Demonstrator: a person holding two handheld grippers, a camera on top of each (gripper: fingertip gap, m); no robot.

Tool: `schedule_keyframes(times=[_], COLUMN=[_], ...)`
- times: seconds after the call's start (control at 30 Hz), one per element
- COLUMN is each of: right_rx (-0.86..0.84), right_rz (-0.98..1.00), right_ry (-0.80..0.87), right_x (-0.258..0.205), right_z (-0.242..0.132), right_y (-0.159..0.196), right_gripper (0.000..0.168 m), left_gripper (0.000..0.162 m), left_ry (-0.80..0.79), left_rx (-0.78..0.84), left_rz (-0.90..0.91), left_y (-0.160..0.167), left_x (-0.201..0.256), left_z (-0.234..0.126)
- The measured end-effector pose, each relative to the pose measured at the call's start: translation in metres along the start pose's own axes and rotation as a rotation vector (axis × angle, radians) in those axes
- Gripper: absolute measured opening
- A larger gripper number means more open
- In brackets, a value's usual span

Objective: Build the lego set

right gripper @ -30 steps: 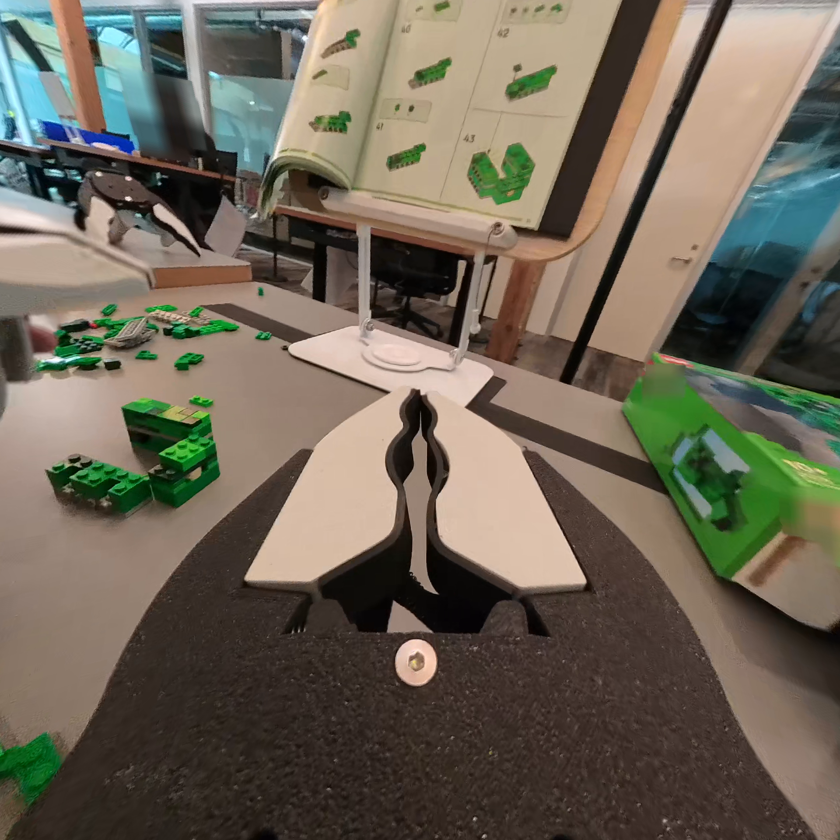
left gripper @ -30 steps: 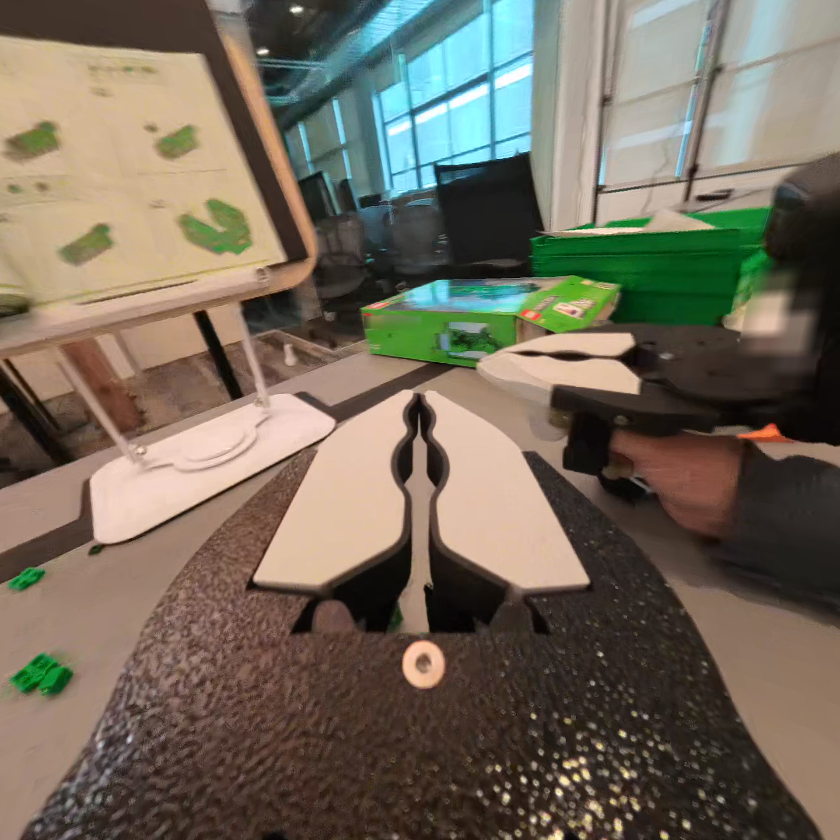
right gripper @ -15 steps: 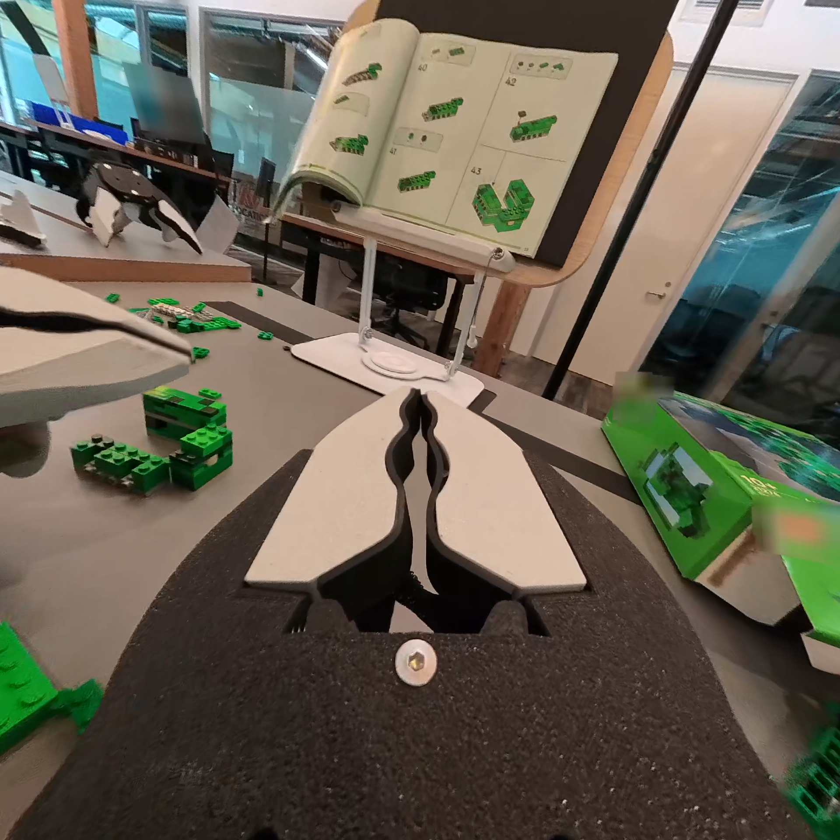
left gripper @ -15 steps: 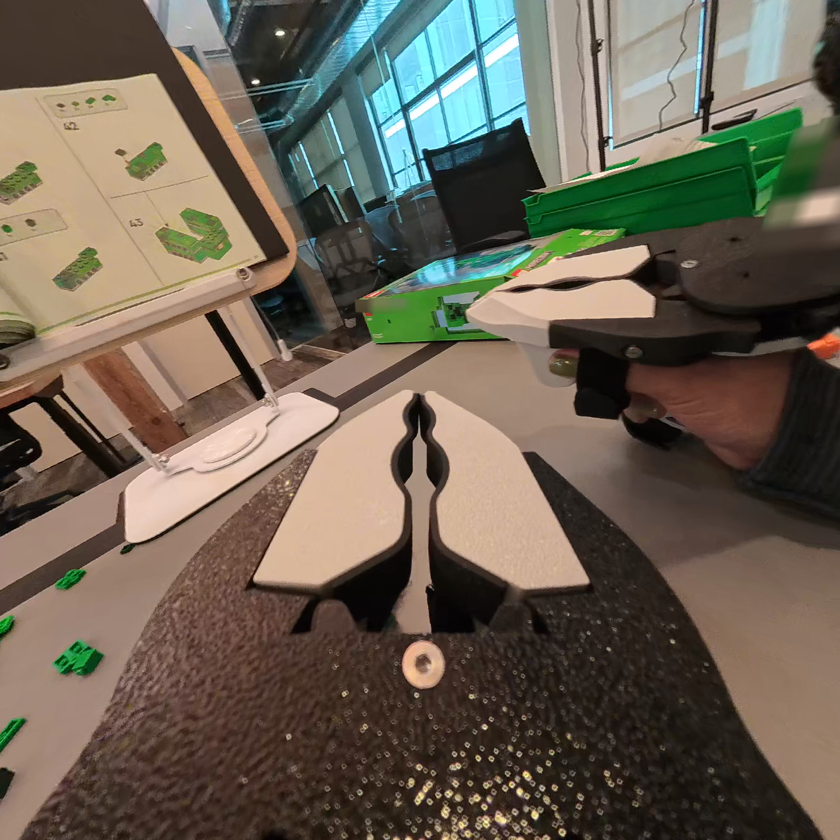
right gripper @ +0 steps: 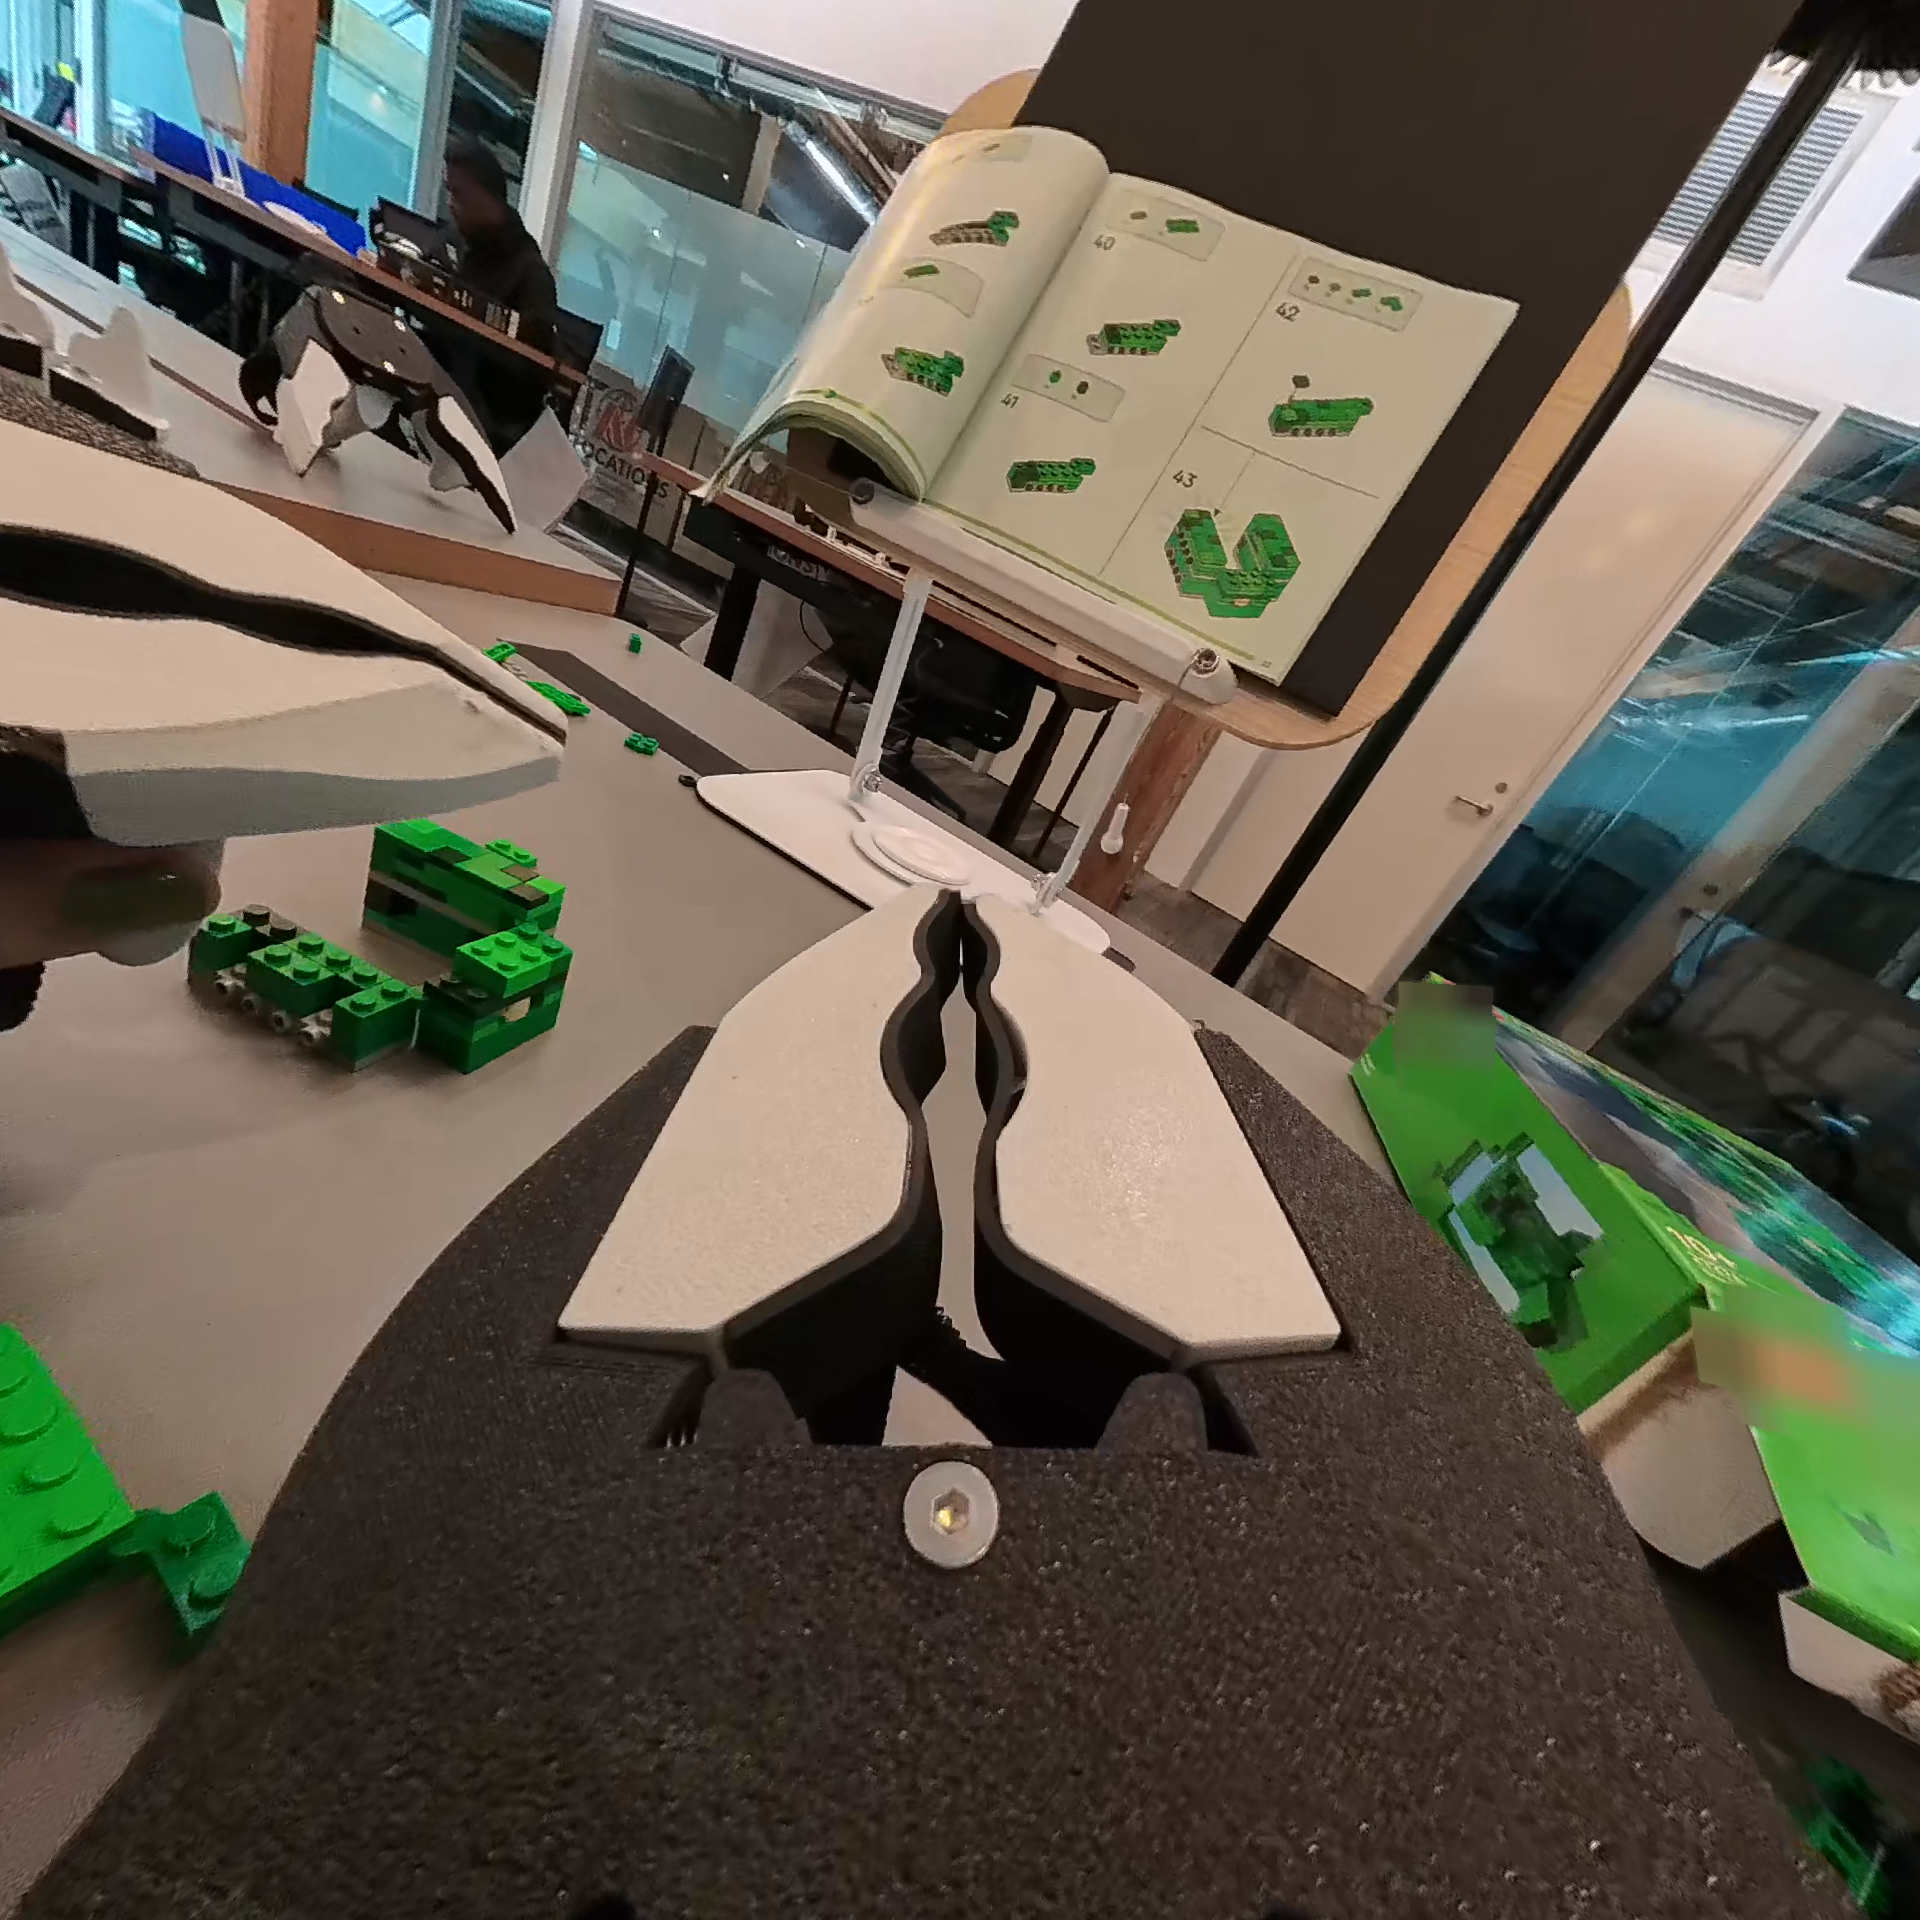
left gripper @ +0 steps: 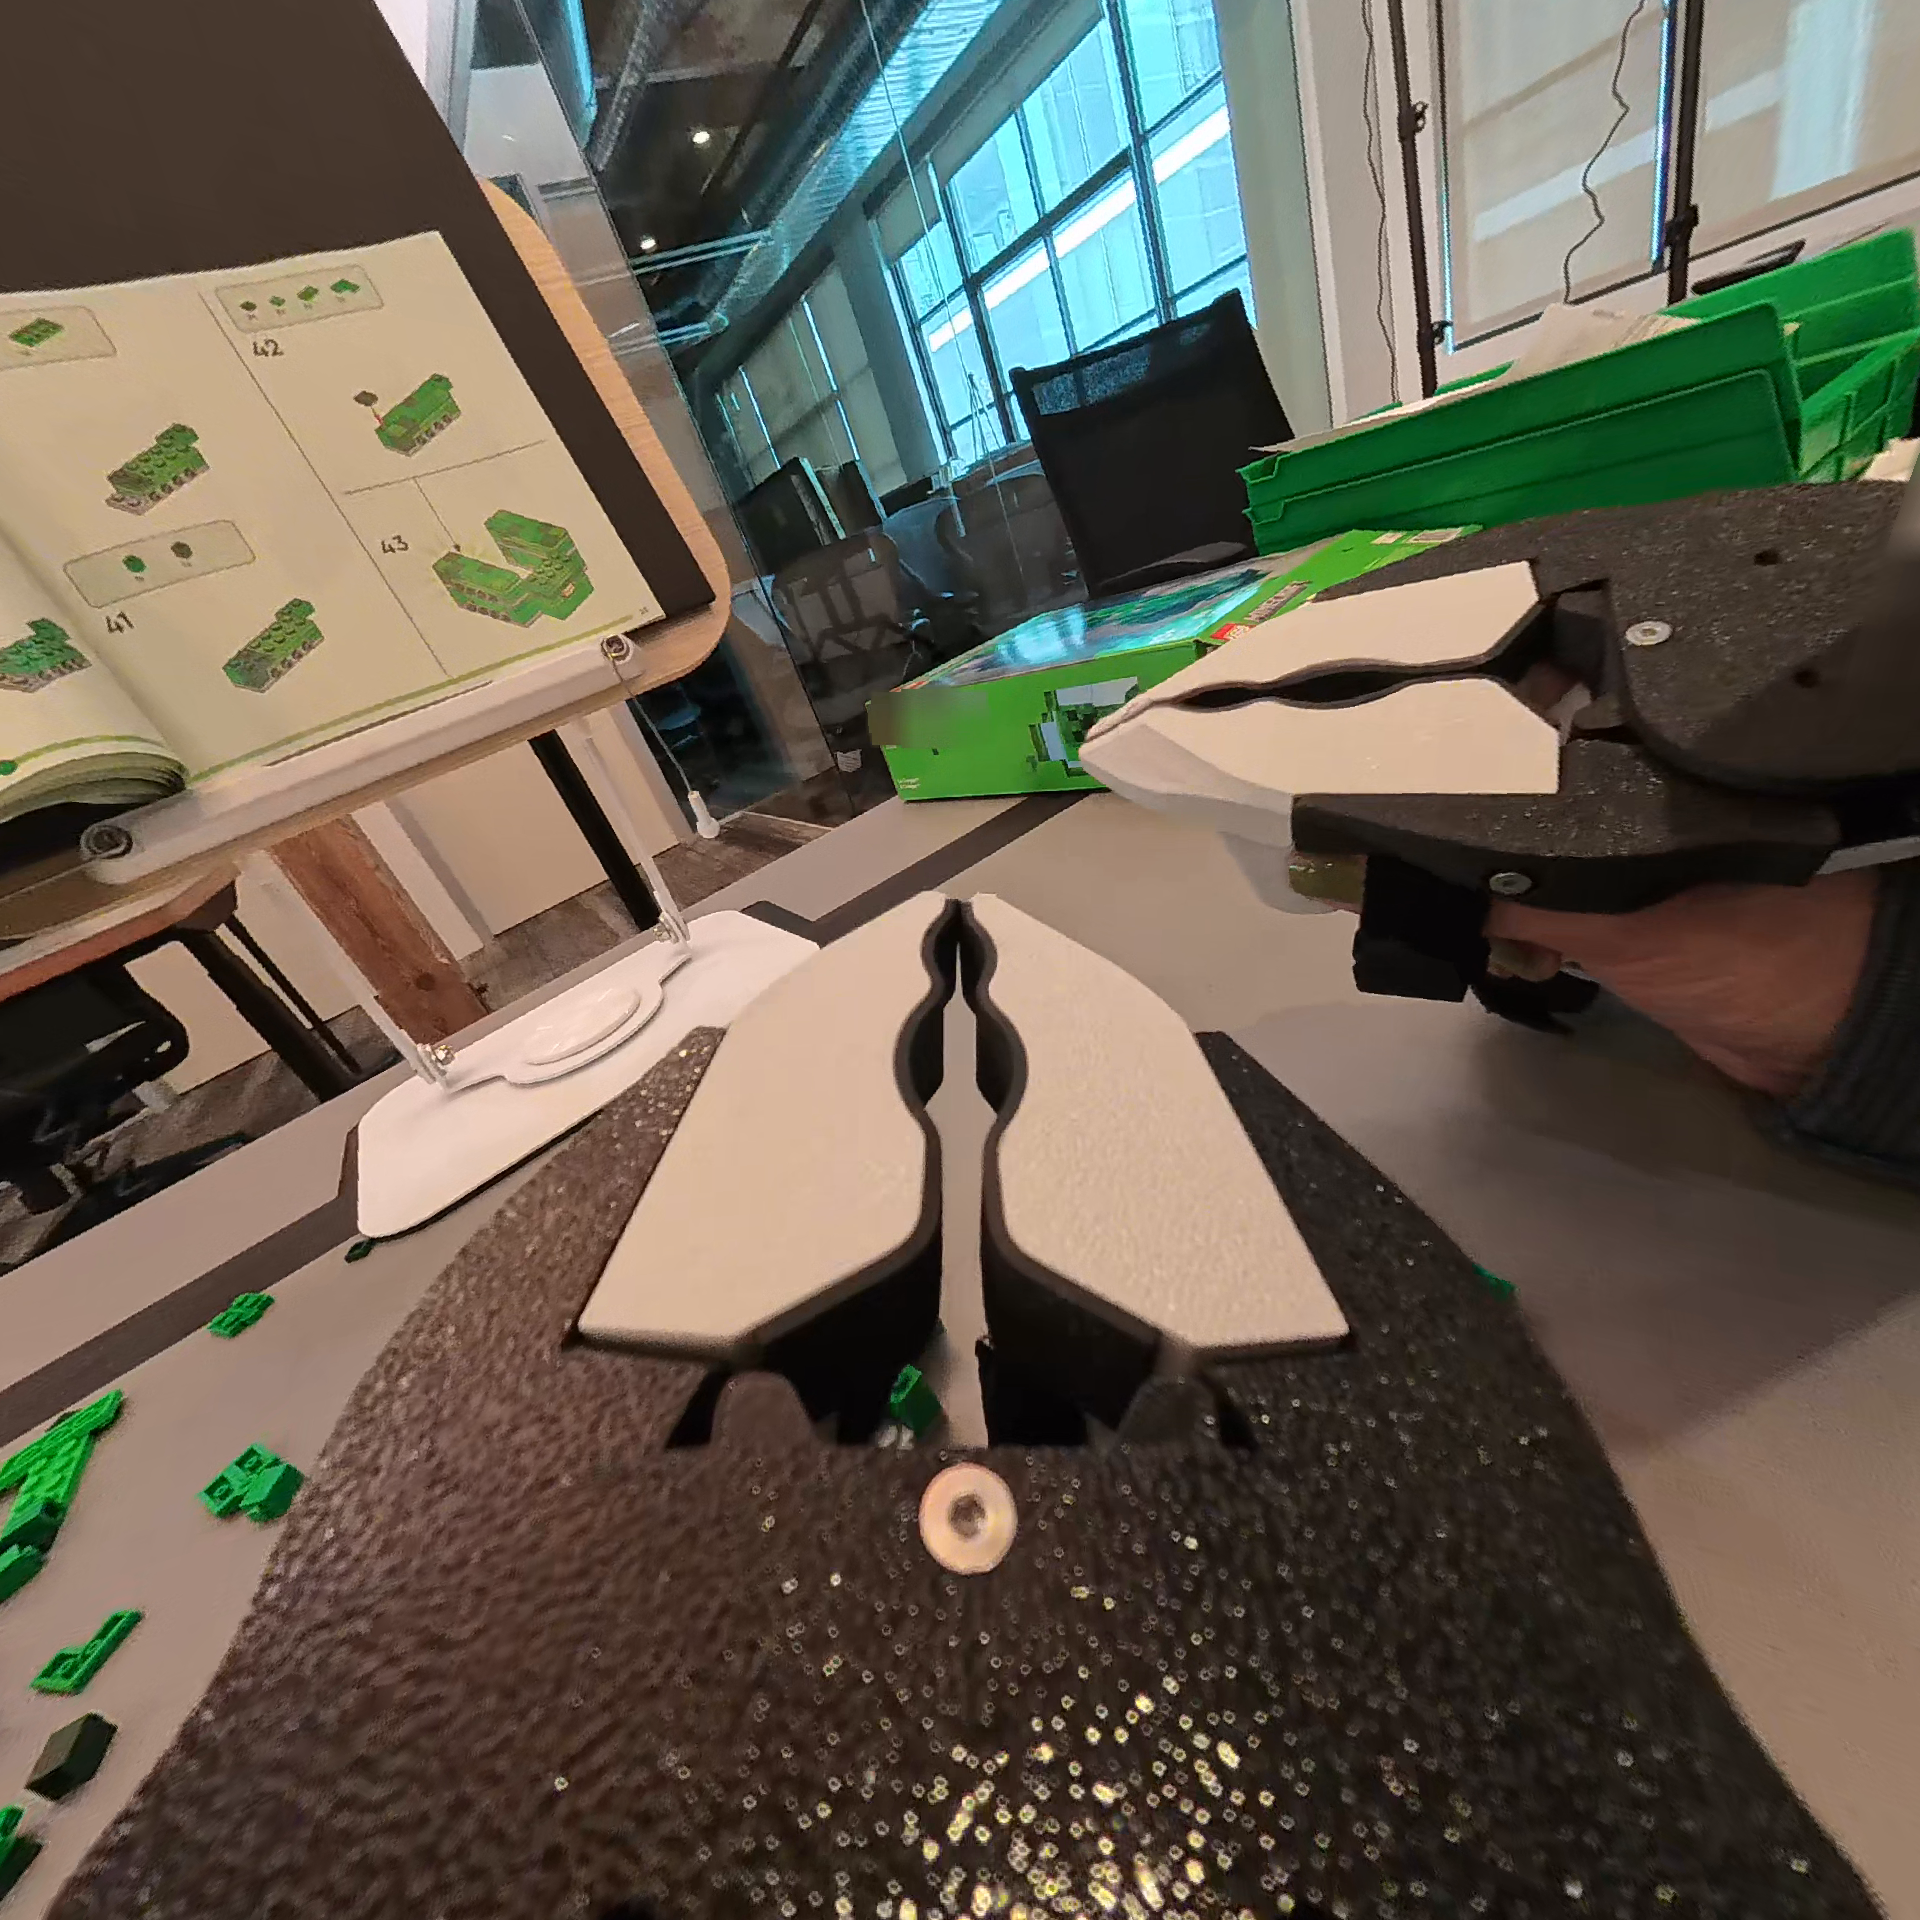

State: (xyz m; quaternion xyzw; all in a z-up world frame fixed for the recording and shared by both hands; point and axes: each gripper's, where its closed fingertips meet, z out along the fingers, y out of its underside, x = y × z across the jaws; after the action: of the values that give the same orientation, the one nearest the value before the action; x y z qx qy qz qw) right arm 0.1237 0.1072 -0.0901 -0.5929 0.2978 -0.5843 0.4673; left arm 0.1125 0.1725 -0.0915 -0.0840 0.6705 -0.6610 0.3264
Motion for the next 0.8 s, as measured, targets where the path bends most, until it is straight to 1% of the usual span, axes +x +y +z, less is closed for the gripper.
schedule_keyframes(times=[0.13, 0.33, 0.47, 0.67, 0.73, 0.77, 0.8], right_rx=[-0.027, -0.01, -0.017, -0.018, -0.006, -0.003, -0.002], right_rz=[-0.011, 0.016, 0.025, 0.045, 0.044, 0.04, 0.033], right_ry=[-0.017, -0.019, -0.023, -0.028, -0.04, -0.044, -0.05], right_x=[-0.004, -0.001, -0.001, 0.001, -0.001, -0.002, -0.003], right_z=[0.003, 0.001, 0.001, 0.0, -0.001, -0.001, -0.001], right_y=[0.003, 0.002, 0.003, 0.005, 0.003, 0.002, 0.002], right_gripper=[0.0, 0.0, 0.0, 0.0, 0.0, 0.0, 0.0], left_gripper=[0.0, 0.0, 0.0, 0.0, 0.0, 0.015, 0.021], left_ry=[0.003, -0.052, -0.067, -0.173, -0.213, -0.235, -0.251], left_rx=[-0.029, -0.03, -0.01, -0.002, -0.029, -0.04, -0.04], left_rz=[0.004, -0.056, -0.102, -0.059, -0.021, -0.002, 0.008], left_y=[0.003, 0.009, 0.006, 0.001, 0.005, 0.006, 0.005], left_x=[-0.002, -0.022, -0.031, -0.057, -0.067, -0.072, -0.077], left_z=[0.001, 0.0, -0.002, -0.017, -0.026, -0.033, -0.041])
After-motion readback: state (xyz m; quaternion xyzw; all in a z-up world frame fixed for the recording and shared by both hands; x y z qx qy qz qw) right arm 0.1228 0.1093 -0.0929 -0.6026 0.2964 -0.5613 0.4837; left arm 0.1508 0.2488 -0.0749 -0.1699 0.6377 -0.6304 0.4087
